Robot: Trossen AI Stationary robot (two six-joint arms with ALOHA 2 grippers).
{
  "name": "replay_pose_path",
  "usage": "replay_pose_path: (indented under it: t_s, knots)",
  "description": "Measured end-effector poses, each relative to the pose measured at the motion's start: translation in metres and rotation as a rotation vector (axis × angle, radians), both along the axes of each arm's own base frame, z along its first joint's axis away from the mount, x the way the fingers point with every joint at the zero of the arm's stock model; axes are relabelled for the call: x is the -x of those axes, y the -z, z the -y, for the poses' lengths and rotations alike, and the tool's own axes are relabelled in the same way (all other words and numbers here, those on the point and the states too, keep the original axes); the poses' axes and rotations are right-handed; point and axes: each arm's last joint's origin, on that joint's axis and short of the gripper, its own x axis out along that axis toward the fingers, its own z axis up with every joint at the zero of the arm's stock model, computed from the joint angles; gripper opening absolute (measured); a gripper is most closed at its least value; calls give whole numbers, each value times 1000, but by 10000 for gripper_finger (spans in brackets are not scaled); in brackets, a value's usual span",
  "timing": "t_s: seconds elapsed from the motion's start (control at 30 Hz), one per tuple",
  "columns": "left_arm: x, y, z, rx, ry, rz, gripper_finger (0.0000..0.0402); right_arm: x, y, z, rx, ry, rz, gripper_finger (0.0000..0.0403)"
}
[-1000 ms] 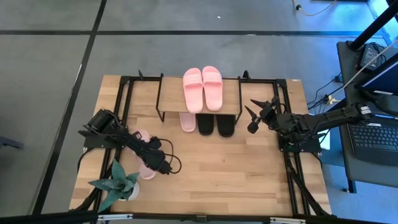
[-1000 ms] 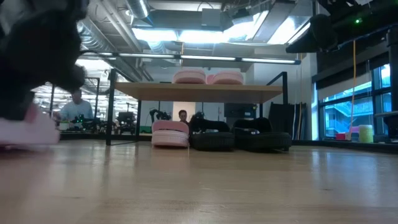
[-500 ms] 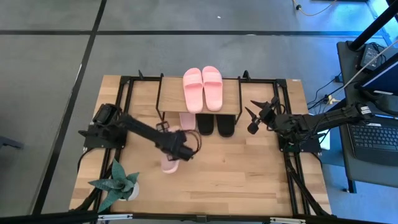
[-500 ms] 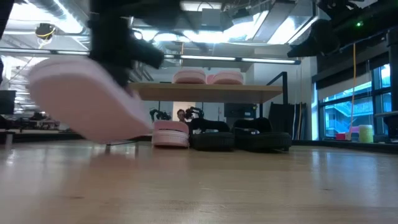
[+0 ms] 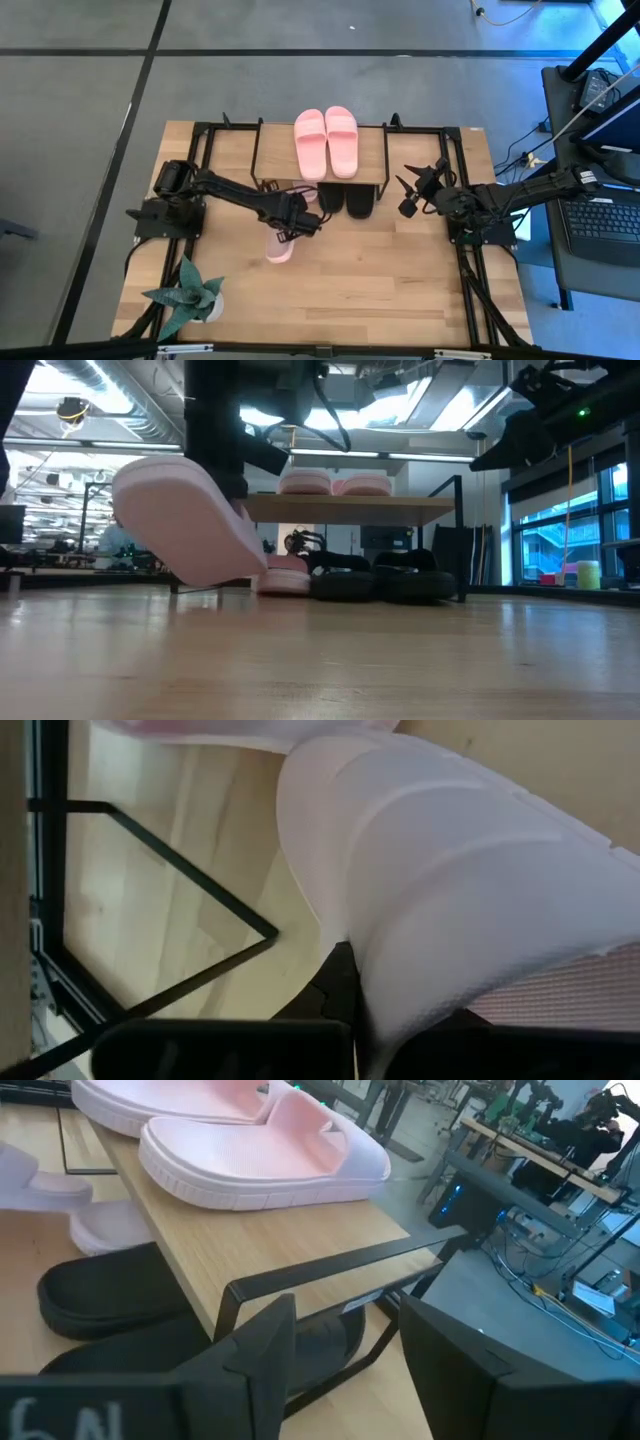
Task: Pick and place slides into the shelf
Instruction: Put the pink slide under the shelf
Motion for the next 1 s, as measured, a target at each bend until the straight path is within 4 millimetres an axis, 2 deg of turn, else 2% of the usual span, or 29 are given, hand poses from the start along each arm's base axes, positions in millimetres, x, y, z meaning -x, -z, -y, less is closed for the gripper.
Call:
replay_pose_path:
  t_s: [0.4,0.8,1.0]
  knots:
    - [1,-1,-14,-17,-43,-17,2,0,0,0,0,0,0,181]
    - [2,0,-2,-2,-15,-20,2,0,0,0,0,0,0,181]
    - [3,-1,0,-61,-17,-7,2,0,0,0,0,0,0,181]
